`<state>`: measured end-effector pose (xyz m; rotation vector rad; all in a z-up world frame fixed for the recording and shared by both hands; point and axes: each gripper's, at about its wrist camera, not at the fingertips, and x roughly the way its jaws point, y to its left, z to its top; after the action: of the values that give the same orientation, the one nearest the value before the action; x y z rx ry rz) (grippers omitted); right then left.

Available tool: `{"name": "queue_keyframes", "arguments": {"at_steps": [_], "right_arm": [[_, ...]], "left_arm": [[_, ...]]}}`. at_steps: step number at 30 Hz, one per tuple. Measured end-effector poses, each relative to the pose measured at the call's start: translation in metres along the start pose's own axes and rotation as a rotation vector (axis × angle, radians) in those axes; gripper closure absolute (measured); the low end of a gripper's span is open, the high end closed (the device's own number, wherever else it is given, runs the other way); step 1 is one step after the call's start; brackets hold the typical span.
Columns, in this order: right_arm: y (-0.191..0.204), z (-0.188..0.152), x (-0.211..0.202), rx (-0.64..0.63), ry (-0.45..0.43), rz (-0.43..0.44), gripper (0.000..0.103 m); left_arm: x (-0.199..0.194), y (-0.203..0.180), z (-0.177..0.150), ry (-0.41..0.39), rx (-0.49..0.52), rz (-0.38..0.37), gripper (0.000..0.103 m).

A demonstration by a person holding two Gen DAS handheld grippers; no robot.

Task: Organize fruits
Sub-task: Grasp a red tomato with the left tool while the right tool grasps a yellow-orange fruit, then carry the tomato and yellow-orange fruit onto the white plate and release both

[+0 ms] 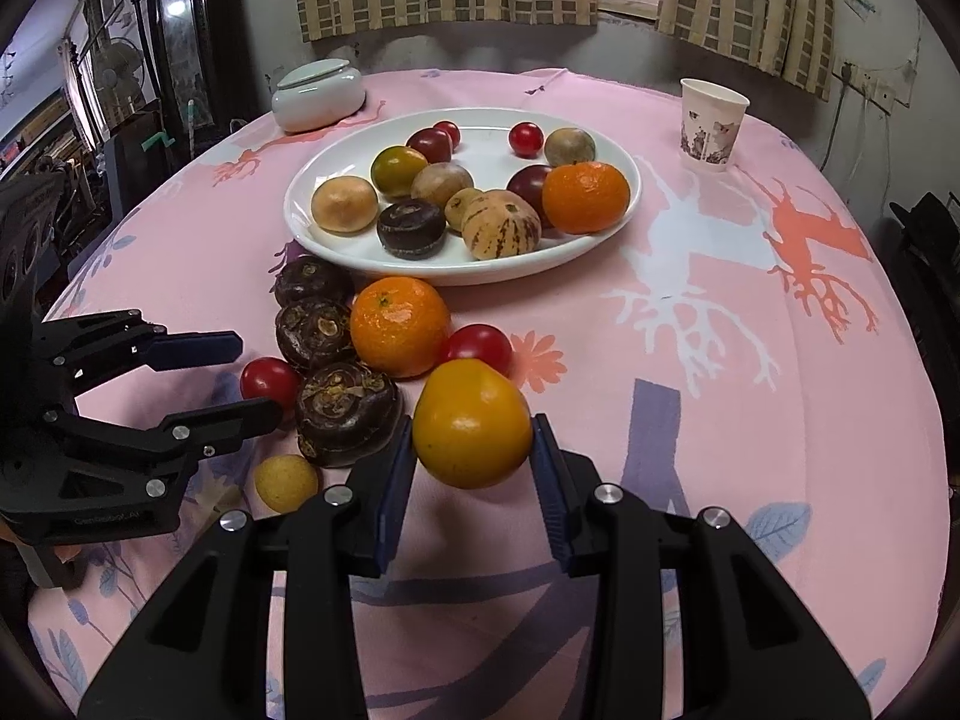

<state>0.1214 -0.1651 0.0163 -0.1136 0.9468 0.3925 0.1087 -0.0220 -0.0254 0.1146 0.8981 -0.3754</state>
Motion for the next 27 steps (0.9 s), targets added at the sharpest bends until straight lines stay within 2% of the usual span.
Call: {"name": "queue_keyframes", "arguments": {"at_steps": [3,6,7,8,10,13,21,27], "right_arm": [[0.002,0.000,0.000,-0.008,0.003,0.001,0.065],[0.005,-0.001,0.001,-0.019,0.006,0.002,0.065],[0.006,-0.001,0.001,-0.021,0.007,0.002,0.065],[0.006,-0.001,0.001,-0.023,0.006,0.001,0.065],[0.006,0.000,0.001,-0.022,0.003,-0.001,0.065],[0.005,0.000,-0.001,-0.021,-0.004,-0.003,0.065],[0.006,0.001,-0.007,-0.024,-0.020,-0.002,0.065],[0.003,0.003,-0.013,-0.011,-0.052,0.005,0.065]], "left_arm": [[0.008,-0.010,-0.003,0.004,0.052,0.033,0.049],[0.012,-0.008,-0.002,-0.006,0.020,0.026,0.053],[0.013,-0.008,-0.002,0.000,0.016,0.016,0.060],[0.011,-0.008,-0.002,-0.008,0.018,0.007,0.073],[0.009,-0.010,-0.002,-0.011,0.020,-0.016,0.073],[0.007,-0.015,-0.002,-0.013,0.045,0.004,0.073],[-0.008,-0.002,0.006,-0.052,-0.036,-0.010,0.073],[-0.013,0.005,0.008,-0.064,-0.071,0.011,0.073]]}}
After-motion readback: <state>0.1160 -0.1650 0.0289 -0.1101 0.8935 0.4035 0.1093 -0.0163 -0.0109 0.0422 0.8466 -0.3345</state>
